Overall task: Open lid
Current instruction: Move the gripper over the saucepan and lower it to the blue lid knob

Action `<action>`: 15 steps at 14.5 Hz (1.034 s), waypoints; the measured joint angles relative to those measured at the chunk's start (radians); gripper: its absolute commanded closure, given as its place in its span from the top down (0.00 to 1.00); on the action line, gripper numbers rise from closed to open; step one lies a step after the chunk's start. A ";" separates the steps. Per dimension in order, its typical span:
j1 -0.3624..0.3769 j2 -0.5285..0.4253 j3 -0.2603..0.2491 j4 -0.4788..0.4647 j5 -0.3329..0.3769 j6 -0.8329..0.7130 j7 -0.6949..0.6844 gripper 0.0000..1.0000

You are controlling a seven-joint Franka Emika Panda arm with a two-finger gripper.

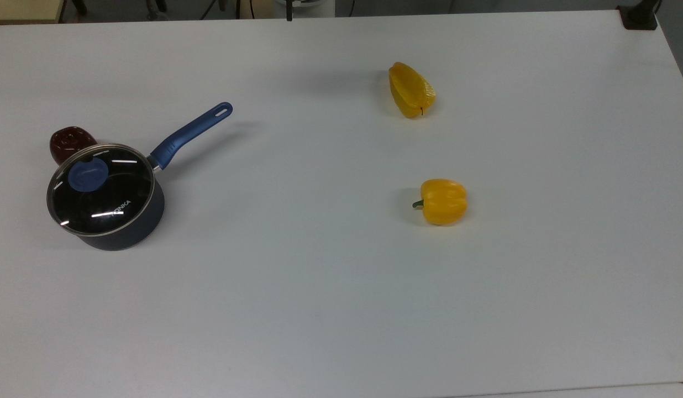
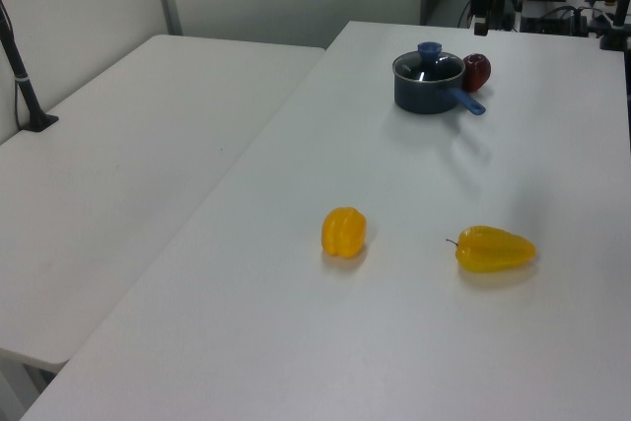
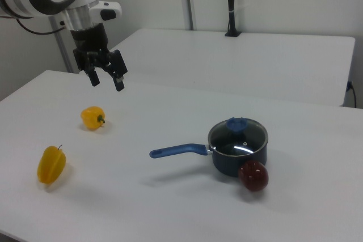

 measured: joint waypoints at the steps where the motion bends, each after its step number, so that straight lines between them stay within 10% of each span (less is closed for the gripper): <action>1: 0.000 0.002 0.000 0.000 0.000 0.000 0.000 1.00; 7: -0.005 0.002 -0.007 0.003 0.000 0.003 0.000 1.00; 15: -0.218 0.110 -0.017 0.107 0.003 0.129 -0.020 1.00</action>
